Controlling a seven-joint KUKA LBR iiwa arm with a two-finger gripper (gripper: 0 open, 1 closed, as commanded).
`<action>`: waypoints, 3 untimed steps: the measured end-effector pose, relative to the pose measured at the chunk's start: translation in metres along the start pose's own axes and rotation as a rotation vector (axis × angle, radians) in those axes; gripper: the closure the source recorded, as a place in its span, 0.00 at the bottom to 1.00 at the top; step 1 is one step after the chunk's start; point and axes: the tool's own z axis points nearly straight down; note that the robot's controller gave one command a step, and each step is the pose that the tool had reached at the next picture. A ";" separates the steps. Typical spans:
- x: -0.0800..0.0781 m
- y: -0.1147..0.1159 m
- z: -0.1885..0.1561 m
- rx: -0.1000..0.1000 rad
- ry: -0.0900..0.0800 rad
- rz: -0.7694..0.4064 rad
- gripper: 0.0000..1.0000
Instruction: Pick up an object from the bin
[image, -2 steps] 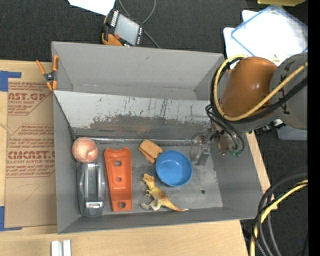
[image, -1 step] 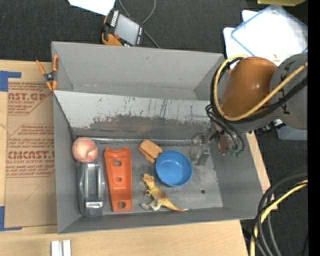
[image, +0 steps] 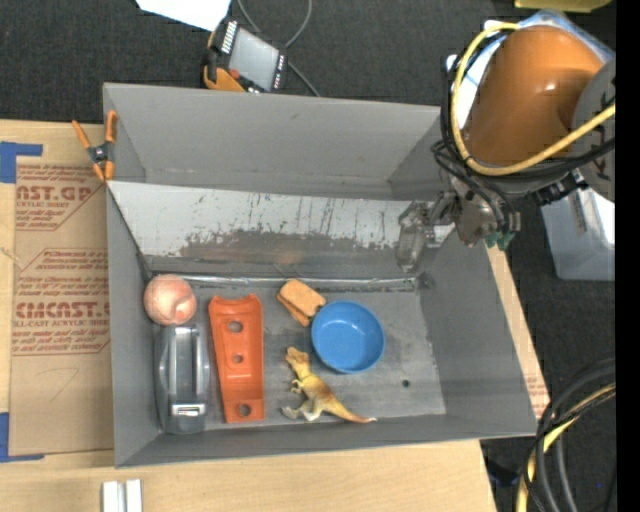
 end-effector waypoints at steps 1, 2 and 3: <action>0.010 0.006 0.022 0.001 -0.003 -0.014 1.00; 0.030 0.024 -0.049 0.000 0.001 -0.121 0.00; 0.034 0.029 -0.081 0.001 -0.008 -0.148 0.00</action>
Offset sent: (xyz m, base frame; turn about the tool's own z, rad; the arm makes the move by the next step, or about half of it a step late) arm -0.0370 0.0279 0.0801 -0.1491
